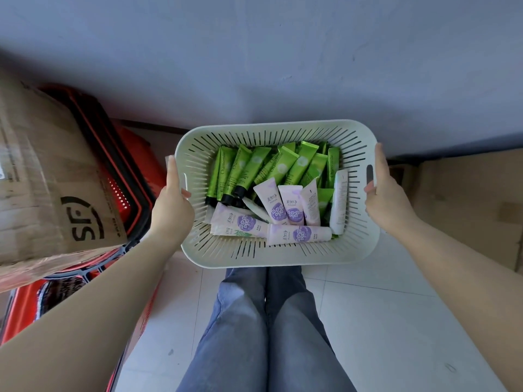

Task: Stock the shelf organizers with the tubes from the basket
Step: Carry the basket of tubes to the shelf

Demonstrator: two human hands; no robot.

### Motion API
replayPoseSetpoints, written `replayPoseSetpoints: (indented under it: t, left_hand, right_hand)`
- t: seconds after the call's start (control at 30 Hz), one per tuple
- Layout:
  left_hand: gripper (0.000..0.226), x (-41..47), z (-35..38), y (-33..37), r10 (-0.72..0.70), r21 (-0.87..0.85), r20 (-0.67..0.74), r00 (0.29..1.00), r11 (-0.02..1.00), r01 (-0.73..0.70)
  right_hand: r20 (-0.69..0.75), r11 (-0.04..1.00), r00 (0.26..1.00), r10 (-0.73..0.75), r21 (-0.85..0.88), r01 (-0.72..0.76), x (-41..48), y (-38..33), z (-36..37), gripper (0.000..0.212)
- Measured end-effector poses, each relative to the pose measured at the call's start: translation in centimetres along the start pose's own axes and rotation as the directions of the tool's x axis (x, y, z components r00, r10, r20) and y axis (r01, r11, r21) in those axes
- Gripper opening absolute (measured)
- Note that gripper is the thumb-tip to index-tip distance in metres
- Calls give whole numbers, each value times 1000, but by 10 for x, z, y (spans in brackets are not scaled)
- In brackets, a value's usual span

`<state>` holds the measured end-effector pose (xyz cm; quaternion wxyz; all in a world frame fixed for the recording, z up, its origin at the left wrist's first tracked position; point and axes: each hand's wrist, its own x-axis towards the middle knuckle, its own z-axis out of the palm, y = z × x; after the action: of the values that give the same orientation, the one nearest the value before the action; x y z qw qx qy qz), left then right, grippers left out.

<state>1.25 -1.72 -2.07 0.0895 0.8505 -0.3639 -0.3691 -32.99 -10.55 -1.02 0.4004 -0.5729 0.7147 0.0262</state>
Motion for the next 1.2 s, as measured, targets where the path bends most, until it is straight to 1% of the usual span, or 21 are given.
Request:
replayPoseSetpoints:
  t: [0.07,0.13,0.27,0.4,0.5,0.6,0.73,0.93,1.03,1.1,1.17,1.2]
  left_hand:
    - [90,2,8,4,92,40,65,994,995,-95]
    - [90,9,2,2,47,6,73,996,999,-48]
    - [86,7,8,-4,36,-16,83,996,999,-34]
    - [87,6,11,-11,14,0,106,994,1000,-14]
    - [86,5,9,-11,42,31,126,991,998,-46]
    - [87,3,5,-5,69,66,160,985,995,-81]
    - [89,-9,0,5,97,120,221,971,985,-126]
    - [89,-28,2,30,220,226,319,922,927,-300]
    - [89,-38,6,49,293,268,388,874,871,-411]
    - [88,-46,9,64,318,284,435,842,839,-463]
    - [86,-61,19,82,381,300,482,789,774,-558]
    - [85,-62,17,85,384,301,486,785,770,-562]
  right_hand:
    - [-32,995,998,62,75,-60,-18,19,8,79]
    - [-42,998,999,18,53,-16,-19,23,18,74]
    - [-29,997,999,37,73,-35,-7,21,15,70]
    - [7,997,999,34,69,-34,-10,23,21,71]
    - [6,991,998,69,110,-70,-21,33,25,76]
    - [-6,984,993,118,132,-116,-43,45,29,74]
    - [21,960,983,183,213,-183,-79,59,28,78]
    - [6,900,945,328,304,-314,-145,83,27,76]
    - [-16,849,917,398,385,-361,-176,98,28,81]
    - [-25,805,896,444,451,-386,-201,108,32,83]
    - [-39,730,859,510,548,-408,-229,120,33,84]
    - [-36,729,863,503,554,-402,-230,120,39,84]
